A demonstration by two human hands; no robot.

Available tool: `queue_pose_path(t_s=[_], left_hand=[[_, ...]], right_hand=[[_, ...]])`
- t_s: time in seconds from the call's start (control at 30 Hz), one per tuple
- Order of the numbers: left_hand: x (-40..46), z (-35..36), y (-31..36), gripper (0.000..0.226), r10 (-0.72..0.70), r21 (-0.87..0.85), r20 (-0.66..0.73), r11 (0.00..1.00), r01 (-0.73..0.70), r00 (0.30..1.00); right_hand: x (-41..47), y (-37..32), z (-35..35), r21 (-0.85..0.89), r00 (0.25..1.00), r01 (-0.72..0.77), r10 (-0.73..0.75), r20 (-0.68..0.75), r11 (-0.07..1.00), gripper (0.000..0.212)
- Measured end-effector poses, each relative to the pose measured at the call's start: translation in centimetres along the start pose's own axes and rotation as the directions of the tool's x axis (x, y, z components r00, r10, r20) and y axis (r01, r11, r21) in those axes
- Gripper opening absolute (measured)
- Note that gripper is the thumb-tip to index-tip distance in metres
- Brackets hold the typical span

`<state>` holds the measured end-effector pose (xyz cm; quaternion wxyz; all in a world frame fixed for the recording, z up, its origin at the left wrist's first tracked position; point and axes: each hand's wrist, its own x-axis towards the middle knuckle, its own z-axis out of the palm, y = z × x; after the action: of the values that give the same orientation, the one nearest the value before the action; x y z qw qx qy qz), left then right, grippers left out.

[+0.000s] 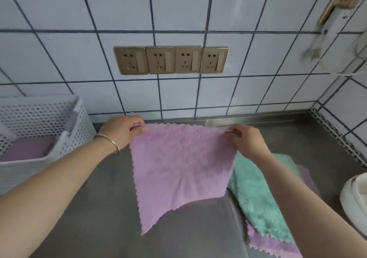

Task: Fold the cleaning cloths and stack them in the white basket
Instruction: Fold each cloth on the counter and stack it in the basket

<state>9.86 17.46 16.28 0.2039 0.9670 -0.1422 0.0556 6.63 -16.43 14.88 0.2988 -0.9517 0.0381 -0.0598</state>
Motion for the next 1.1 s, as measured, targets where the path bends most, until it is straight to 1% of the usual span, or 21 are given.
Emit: queue_pose_path(t_s=[0.03, 0.1, 0.13, 0.2, 0.27, 0.33, 0.4, 0.47, 0.53, 0.6, 0.63, 0.7, 0.73, 0.77, 0.83, 0.87, 0.9, 0.97, 1.0, 1.07, 1.1], left_hand=[[0.3, -0.7, -1.1, 0.016, -0.016, 0.038, 0.001, 0.999, 0.016, 1.000], [0.1, -2.9, -3.4, 0.015, -0.041, 0.066, -0.061, 0.997, 0.045, 0.997], [0.1, -3.9, -4.1, 0.014, -0.045, 0.060, -0.103, 0.997, 0.051, 0.994], [0.0, -5.2, -4.8, 0.012, -0.004, 0.057, -0.194, 0.998, 0.016, 0.981], [-1.9, -6.1, -6.2, 0.019, 0.015, 0.056, -0.230, 0.998, -0.002, 0.973], [-4.9, -5.7, -7.6, 0.028, 0.047, 0.057, -0.227, 0.998, -0.034, 0.973], [-8.1, -3.9, -8.5, 0.029, 0.102, 0.061, -0.182, 0.994, -0.092, 0.978], [-11.1, -1.2, -9.4, 0.022, 0.140, 0.065, -0.076, 0.989, -0.135, 0.987], [-14.0, 2.1, -10.1, 0.015, 0.137, 0.084, 0.052, 0.986, -0.141, 0.989], [-16.8, 5.7, -11.0, 0.007, 0.118, 0.084, 0.164, 0.988, -0.133, 0.979], [-18.1, 7.2, -11.0, 0.011, 0.096, 0.073, 0.213, 0.991, -0.114, 0.972], [-20.2, 9.7, -10.3, 0.027, 0.033, 0.064, 0.347, 0.996, -0.059, 0.937], [-21.0, 10.4, -10.0, 0.028, -0.022, 0.083, 0.444, 0.996, -0.017, 0.896], [-21.6, 10.6, -9.6, 0.027, -0.086, 0.103, 0.544, 0.994, 0.034, 0.834], [-22.1, 10.8, -9.7, 0.023, -0.171, 0.086, 0.642, 0.985, 0.151, 0.747], [-21.6, 10.6, -9.7, 0.015, -0.199, 0.059, 0.643, 0.976, 0.211, 0.740], [-20.6, 10.2, -9.8, 0.010, -0.247, 0.038, 0.620, 0.957, 0.286, 0.745], [-18.1, 10.3, -10.8, 0.008, -0.366, 0.009, 0.530, 0.904, 0.427, 0.765], [-16.6, 10.7, -11.4, 0.010, -0.431, 0.004, 0.477, 0.873, 0.488, 0.766], [-13.5, 11.4, -12.6, 0.012, -0.563, -0.039, 0.380, 0.783, 0.621, 0.734], [-11.9, 11.7, -13.1, 0.012, -0.623, -0.112, 0.364, 0.709, 0.697, 0.692]], right_hand=[[0.8, -1.2, 0.8, 0.038, 1.000, -0.015, 0.014, 0.020, 0.999, 0.011], [1.6, -4.5, 2.2, 0.128, 1.000, 0.008, -0.010, 0.017, 0.992, 0.012], [1.8, -5.6, 2.3, 0.179, 1.000, 0.027, -0.025, -0.011, 0.983, 0.012], [1.4, -6.7, 1.8, 0.247, 0.995, 0.074, -0.055, -0.083, 0.966, 0.008], [0.6, -7.5, 2.0, 0.260, 0.989, 0.138, -0.118, -0.091, 0.956, 0.004], [-1.0, -7.7, 2.5, 0.215, 0.974, 0.226, -0.223, -0.042, 0.950, 0.007], [-2.8, -6.5, 4.0, 0.153, 0.944, 0.315, -0.326, 0.050, 0.937, 0.008], [-5.0, -4.5, 6.2, 0.072, 0.903, 0.390, -0.396, 0.167, 0.918, 0.010], [-7.2, -2.1, 8.8, -0.016, 0.880, 0.401, -0.381, 0.283, 0.916, 0.012], [-9.6, 0.1, 11.7, -0.118, 0.880, 0.346, -0.277, 0.386, 0.931, 0.012], [-10.8, 1.2, 13.1, -0.156, 0.875, 0.309, -0.216, 0.433, 0.938, 0.012], [-13.4, 2.5, 15.3, -0.152, 0.849, 0.269, -0.159, 0.504, 0.951, 0.015], [-14.4, 2.6, 15.9, -0.135, 0.805, 0.246, -0.124, 0.580, 0.960, 0.019], [-15.0, 2.5, 16.1, -0.140, 0.754, 0.232, -0.087, 0.651, 0.963, 0.026], [-15.5, 2.0, 16.0, -0.173, 0.675, 0.269, -0.057, 0.736, 0.948, 0.035], [-15.1, 1.6, 15.9, -0.199, 0.658, 0.249, -0.015, 0.753, 0.948, 0.034], [-14.6, 1.4, 16.1, -0.214, 0.664, 0.187, 0.037, 0.747, 0.959, 0.031], [-12.5, 1.1, 16.6, -0.229, 0.715, -0.006, 0.164, 0.679, 0.973, 0.020], [-11.2, 1.1, 17.0, -0.229, 0.731, -0.113, 0.237, 0.640, 0.967, 0.019], [-8.4, 1.0, 17.6, -0.193, 0.745, -0.311, 0.365, 0.559, 0.931, 0.021], [-6.8, 1.0, 18.0, -0.151, 0.750, -0.390, 0.409, 0.520, 0.908, 0.018]])
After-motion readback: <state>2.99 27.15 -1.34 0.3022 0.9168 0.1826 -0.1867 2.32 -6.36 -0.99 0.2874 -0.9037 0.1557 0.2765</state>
